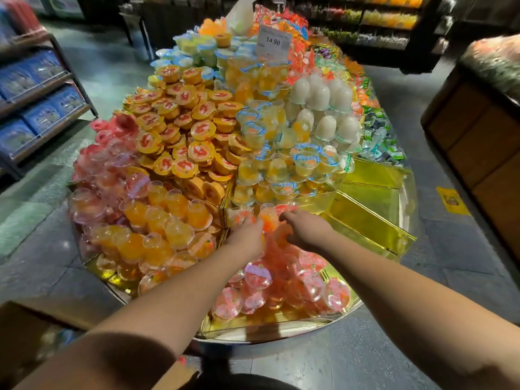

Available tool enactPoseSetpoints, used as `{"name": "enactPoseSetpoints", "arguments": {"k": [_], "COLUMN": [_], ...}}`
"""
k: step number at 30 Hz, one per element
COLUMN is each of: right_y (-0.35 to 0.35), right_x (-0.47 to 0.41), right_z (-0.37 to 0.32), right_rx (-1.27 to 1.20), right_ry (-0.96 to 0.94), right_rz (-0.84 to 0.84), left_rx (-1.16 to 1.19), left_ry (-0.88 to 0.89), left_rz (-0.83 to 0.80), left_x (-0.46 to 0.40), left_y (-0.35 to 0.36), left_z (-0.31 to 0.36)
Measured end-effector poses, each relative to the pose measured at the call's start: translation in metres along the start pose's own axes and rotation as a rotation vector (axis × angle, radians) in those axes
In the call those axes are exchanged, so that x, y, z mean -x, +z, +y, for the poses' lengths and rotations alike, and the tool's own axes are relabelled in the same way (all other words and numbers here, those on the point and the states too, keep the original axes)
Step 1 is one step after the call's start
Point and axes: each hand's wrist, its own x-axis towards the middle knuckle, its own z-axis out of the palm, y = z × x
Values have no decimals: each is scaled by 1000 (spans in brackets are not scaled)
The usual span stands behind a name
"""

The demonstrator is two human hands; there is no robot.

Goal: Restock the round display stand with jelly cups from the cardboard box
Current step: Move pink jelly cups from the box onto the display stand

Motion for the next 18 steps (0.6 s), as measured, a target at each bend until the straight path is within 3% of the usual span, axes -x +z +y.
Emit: {"name": "enactPoseSetpoints", "arguments": {"k": [9, 18], "right_y": [17, 23], "right_x": [-10, -8], "right_z": [1, -2], "right_rx": [37, 39], "right_ry": [-4, 24], "right_rz": [-11, -17], "left_rx": [30, 220], "left_ry": [-10, -21], "left_rz": [7, 76], "left_x": [-2, 11], "left_y": [6, 9], "left_z": [4, -6]}}
